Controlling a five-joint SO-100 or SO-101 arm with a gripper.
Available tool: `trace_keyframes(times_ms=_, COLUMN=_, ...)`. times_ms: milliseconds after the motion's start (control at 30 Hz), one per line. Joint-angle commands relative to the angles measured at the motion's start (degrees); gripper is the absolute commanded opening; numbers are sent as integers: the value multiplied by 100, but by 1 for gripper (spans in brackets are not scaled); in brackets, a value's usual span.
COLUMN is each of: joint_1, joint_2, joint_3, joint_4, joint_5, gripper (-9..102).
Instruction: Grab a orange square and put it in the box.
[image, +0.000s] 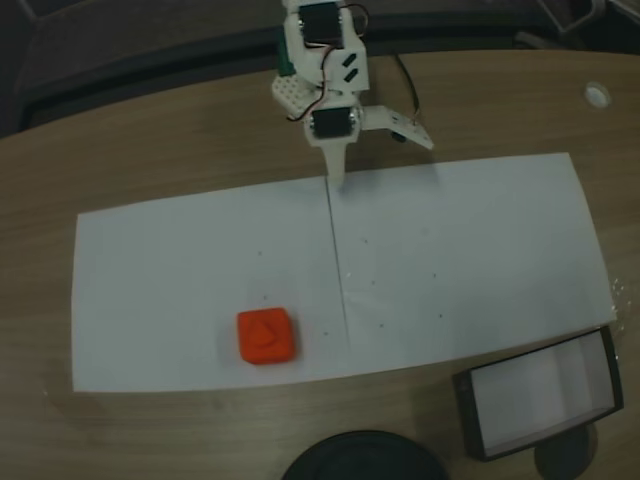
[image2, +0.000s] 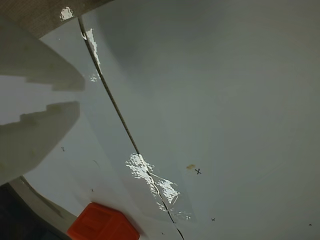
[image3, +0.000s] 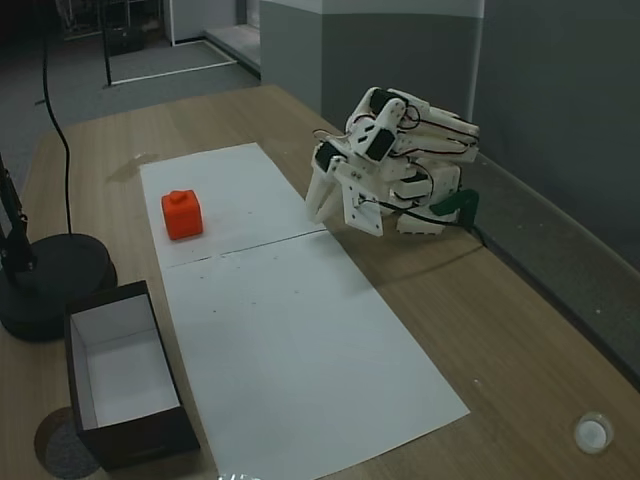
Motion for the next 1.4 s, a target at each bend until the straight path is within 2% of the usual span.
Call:
trace_keyframes(times_ms=0, joint_1=-26, joint_2=97, joint_3=-378, joint_4=88, joint_5=18, gripper=0)
trace_keyframes(times_ms=833, joint_1=-35, joint_2=97, joint_3=-369, joint_4=35, joint_5=9, gripper=0)
trace_keyframes(times_ms=967, joint_1=26, joint_2=97, joint_3=-642, joint_4=-519, joint_5=0, gripper=0)
trace_keyframes(times_ms=1167, joint_1=18, joint_2=-18, joint_3=-1468, joint_4=-1424, joint_5=-703, gripper=11)
trace_keyframes(times_ms=1367, joint_1=633, joint_2=-896, joint_3=-2487, joint_4=-1512, joint_5=-545, gripper=21)
